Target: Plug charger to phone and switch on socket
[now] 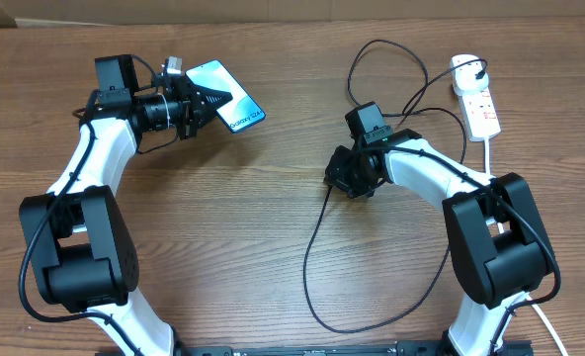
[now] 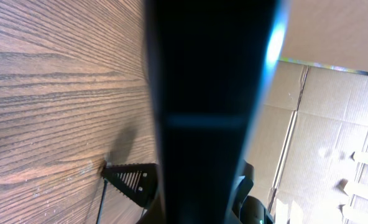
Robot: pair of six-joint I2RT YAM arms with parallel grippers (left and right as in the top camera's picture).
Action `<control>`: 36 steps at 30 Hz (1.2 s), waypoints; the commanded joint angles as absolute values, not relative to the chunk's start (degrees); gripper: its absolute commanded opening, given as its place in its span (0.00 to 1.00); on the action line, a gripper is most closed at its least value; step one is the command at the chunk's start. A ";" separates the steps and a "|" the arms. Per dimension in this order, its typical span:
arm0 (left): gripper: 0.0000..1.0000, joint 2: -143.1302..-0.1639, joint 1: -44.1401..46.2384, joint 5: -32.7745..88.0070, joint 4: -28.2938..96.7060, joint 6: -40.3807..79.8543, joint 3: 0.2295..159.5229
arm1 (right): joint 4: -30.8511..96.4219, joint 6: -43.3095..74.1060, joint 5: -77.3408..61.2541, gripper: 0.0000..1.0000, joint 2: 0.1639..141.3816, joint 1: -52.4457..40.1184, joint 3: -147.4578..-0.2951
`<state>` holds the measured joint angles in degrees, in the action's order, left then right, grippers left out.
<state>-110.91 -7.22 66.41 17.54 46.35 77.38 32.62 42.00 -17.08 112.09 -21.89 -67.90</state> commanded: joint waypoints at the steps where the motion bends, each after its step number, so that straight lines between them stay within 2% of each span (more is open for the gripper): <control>1: 0.04 -110.26 -7.16 69.56 17.10 44.99 78.04 | 32.40 42.22 -14.20 0.19 112.44 -22.11 -68.20; 9: 0.04 -110.26 -7.16 70.13 17.08 44.99 78.04 | 32.40 42.19 -17.28 0.05 113.06 -22.11 -68.20; 14: 0.04 -110.26 -7.16 70.15 17.10 45.01 78.04 | 32.40 41.98 -20.25 0.05 113.06 -22.11 -68.23; 15: 0.04 -110.26 -7.16 70.17 17.10 45.01 78.04 | 32.47 41.98 -20.25 0.10 113.06 -22.11 -68.23; 17: 0.04 -110.26 -7.16 70.48 17.10 45.01 78.04 | 32.73 42.00 -20.25 0.13 113.06 -22.11 -68.23; 18: 0.04 -110.26 -7.16 70.54 17.10 45.01 78.04 | 32.95 42.00 -20.23 0.18 113.06 -22.11 -68.23; 21: 0.04 -110.26 -7.16 70.57 17.10 45.01 78.04 | 33.06 42.00 -20.14 0.19 113.06 -22.13 -68.23; 26: 0.04 -110.26 -7.16 70.59 17.10 45.01 78.04 | 33.91 42.06 -19.14 0.18 113.08 -22.17 -68.20; 33: 0.05 -110.26 -7.16 70.57 17.08 45.01 78.04 | 34.33 42.24 -19.84 0.04 113.08 -22.17 -68.20; 36: 0.04 -110.26 -7.16 70.57 17.10 45.04 78.04 | 32.62 41.98 -24.45 0.04 113.06 -22.17 -68.20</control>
